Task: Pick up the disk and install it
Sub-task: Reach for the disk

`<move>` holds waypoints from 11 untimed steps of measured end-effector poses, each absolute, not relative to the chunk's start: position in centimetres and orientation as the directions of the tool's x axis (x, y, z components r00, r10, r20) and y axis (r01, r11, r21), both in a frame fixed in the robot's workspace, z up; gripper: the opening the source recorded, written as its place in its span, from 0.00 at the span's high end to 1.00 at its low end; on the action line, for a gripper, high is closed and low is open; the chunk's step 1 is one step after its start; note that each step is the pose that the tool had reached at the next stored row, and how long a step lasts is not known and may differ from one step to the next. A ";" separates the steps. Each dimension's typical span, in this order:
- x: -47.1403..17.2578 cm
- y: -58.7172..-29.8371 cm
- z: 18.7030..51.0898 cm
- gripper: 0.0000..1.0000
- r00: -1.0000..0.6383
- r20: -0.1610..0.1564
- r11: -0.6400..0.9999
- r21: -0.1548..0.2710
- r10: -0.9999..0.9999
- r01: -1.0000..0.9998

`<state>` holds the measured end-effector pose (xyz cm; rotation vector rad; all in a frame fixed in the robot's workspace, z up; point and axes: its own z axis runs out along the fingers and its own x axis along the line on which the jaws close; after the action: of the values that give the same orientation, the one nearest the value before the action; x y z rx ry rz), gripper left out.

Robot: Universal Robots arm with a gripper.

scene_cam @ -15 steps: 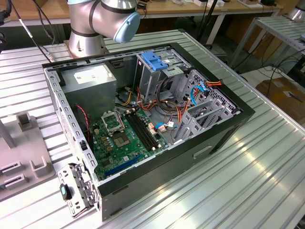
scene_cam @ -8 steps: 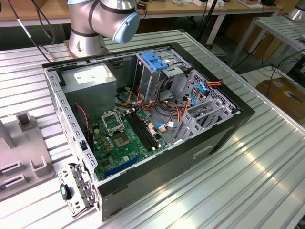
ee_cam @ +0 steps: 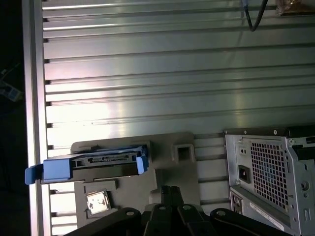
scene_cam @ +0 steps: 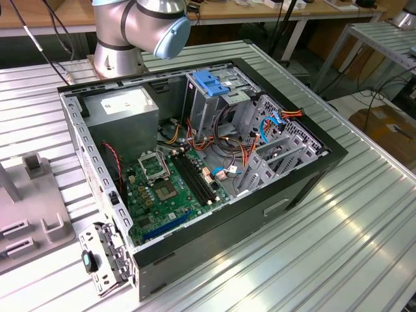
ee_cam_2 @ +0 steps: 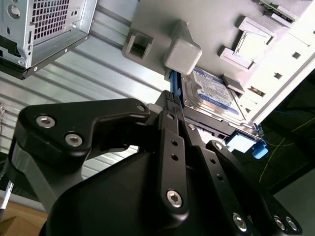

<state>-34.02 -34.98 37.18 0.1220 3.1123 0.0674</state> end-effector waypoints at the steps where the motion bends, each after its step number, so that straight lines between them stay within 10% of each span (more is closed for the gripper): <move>1: -34.1 -35.0 37.2 0.89 -0.997 -0.024 0.996 0.044 0.079 0.078; 11: -34.7 -35.0 37.2 0.89 -0.997 -0.024 0.996 0.044 0.079 0.078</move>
<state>-34.69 -34.97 37.17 0.1219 3.1123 0.0673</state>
